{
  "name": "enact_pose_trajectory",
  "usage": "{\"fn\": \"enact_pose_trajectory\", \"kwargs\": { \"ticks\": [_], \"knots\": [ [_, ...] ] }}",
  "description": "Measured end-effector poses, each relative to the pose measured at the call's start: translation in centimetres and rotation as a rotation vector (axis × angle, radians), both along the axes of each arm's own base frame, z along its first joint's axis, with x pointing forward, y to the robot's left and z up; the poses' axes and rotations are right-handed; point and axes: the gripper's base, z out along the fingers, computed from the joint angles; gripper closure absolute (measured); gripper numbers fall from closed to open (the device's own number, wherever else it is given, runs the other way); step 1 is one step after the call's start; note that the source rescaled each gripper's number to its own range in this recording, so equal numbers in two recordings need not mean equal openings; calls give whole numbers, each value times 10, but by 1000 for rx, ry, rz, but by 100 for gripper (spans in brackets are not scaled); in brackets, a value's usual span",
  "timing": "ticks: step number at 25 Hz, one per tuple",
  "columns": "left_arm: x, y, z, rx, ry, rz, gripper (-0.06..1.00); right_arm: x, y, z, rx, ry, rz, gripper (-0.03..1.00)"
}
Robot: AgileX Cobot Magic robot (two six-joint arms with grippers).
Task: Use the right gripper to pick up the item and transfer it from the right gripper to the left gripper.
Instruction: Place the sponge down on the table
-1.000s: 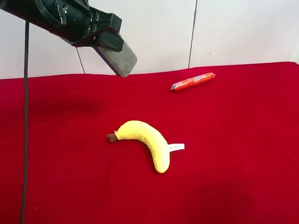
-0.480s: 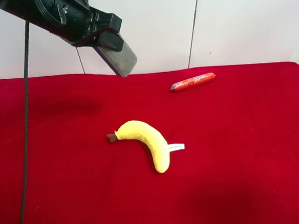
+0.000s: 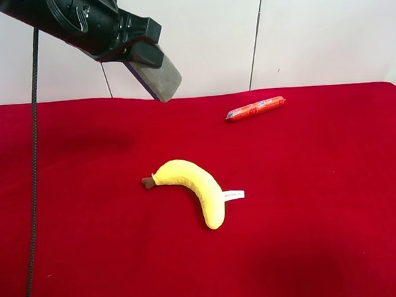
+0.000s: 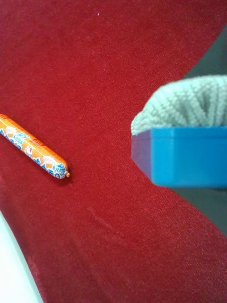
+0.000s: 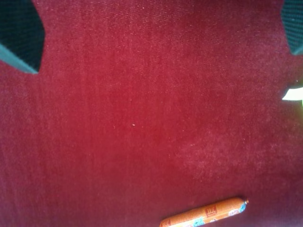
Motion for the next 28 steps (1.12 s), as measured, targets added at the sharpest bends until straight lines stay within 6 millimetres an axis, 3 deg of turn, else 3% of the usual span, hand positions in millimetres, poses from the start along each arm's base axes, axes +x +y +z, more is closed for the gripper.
{"fn": "enact_pose_trajectory", "kwargs": {
  "ticks": [19,24,28],
  "knots": [
    [4,0,0,-11,-30,25,94,0,0,0,2,1,-1,-3],
    [9,11,-7,23,14,34,94,0,0,0,2,1,-1,-3],
    [22,30,-27,97,106,46,94,0,0,0,2,1,-1,-3]
  ]
}}
